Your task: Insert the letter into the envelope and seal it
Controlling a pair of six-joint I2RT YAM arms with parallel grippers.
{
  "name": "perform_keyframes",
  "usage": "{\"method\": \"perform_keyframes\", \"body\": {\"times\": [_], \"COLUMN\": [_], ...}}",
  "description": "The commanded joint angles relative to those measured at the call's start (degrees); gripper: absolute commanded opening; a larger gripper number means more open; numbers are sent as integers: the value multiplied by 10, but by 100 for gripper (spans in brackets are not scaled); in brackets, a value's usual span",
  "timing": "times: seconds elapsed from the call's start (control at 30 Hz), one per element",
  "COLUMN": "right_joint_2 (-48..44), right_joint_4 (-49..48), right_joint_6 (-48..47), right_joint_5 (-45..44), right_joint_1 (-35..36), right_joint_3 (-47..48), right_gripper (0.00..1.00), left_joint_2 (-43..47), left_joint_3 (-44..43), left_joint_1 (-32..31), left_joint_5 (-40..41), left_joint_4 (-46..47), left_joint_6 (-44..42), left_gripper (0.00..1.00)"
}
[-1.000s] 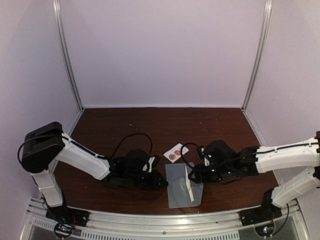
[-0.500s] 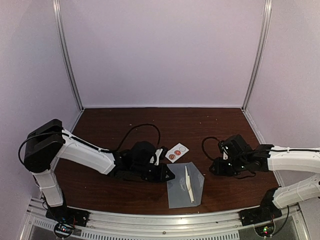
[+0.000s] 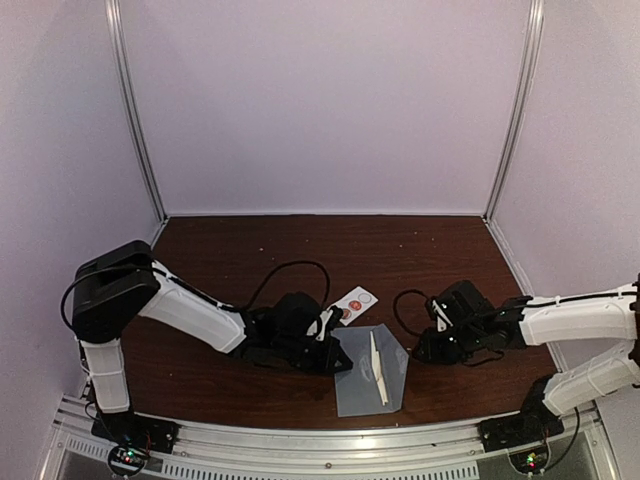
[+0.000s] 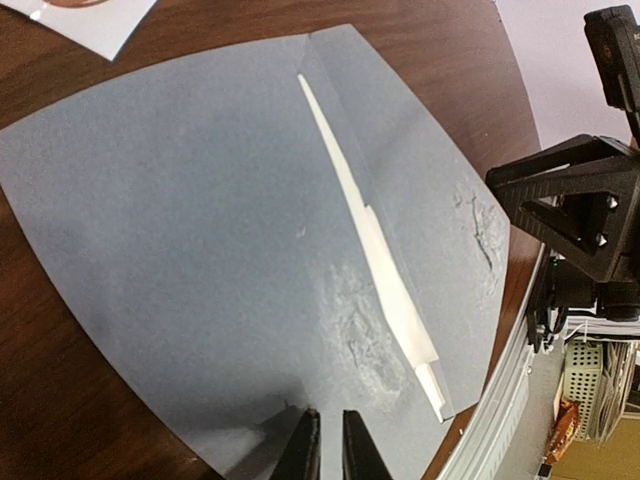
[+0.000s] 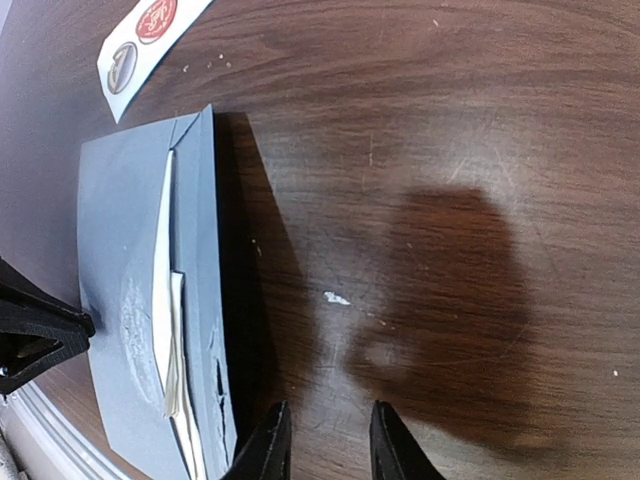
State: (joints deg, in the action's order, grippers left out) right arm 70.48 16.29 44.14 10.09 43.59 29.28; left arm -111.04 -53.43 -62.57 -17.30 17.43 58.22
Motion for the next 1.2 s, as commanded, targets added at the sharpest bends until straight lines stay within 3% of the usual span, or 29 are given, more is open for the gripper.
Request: {"method": "perform_keyframes", "body": {"times": [0.0,0.3,0.6,0.83,1.17], "right_joint_2": [21,48,141,182,209], "right_joint_4": [-45,-102,-173,-181,-193], "right_joint_6": [5,20,44,46,61], "right_joint_5": [33,81,106,104,96], "right_joint_1": [-2,29,93,126,133], "right_joint_3": [-9,20,62,99,80], "right_gripper": [27,21,11,11,9], "left_joint_2": [-15,-24,-24,-25,-25], "left_joint_3": [-10,2,4,9,16], "left_joint_1": [3,3,3,3,3], "left_joint_5": [-13,-14,-15,-15,-16], "left_joint_4": [14,12,14,18,26], "left_joint_6": [-16,-7,-6,-2,2], "left_gripper": [10,9,9,8,8]}}
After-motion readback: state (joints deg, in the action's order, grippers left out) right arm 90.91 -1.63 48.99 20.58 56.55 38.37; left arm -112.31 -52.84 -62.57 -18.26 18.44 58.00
